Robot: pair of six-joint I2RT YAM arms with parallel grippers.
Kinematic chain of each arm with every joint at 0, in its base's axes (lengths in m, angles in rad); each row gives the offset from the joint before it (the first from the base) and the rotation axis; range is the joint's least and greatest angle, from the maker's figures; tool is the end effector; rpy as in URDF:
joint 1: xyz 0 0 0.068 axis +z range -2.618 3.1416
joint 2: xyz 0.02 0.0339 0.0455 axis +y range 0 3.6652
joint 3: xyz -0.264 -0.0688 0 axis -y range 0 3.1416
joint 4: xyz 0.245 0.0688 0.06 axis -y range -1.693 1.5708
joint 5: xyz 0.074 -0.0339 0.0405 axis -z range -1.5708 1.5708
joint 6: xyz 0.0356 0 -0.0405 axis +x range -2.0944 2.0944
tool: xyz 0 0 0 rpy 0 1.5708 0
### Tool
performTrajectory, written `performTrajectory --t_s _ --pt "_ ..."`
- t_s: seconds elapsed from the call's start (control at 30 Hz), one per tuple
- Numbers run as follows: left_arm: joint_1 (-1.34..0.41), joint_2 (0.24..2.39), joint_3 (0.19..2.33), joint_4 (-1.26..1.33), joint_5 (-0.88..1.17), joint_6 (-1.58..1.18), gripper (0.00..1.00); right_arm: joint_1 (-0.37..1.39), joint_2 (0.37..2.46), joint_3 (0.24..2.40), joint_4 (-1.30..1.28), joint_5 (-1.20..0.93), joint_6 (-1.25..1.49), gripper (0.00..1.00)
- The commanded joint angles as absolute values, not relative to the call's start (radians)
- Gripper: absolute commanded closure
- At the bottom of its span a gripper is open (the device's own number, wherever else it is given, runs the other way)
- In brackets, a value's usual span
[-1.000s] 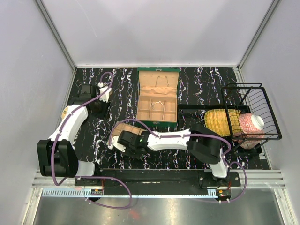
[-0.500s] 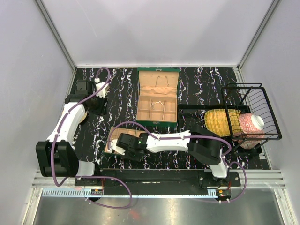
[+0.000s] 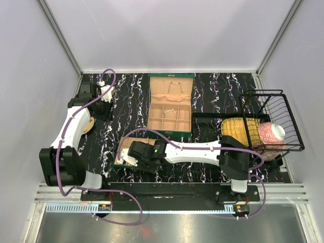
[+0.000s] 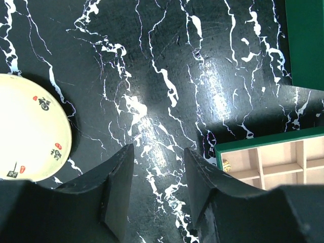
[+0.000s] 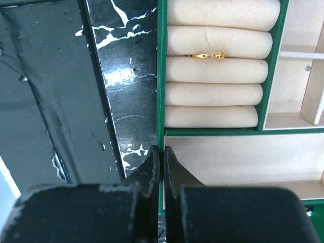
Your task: Organize the mixed jewelry
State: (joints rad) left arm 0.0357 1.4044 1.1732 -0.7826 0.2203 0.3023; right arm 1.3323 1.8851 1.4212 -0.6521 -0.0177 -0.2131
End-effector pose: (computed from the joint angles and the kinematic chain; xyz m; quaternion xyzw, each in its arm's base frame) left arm 0.2861 0.0024 0.2838 0.1570 0.9431 -0.0582 0.2871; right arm 0.0929 0.3847 0.2101 -0.6815 0.6962 0.1270 0.1865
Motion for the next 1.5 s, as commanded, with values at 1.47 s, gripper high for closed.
performTrajectory --t_s 1.47 --pt "0.061 1.508 1.232 -0.802 0.345 0.367 0.54 0.867 1.537 1.330 -0.738 -0.176 -0.733 1.00"
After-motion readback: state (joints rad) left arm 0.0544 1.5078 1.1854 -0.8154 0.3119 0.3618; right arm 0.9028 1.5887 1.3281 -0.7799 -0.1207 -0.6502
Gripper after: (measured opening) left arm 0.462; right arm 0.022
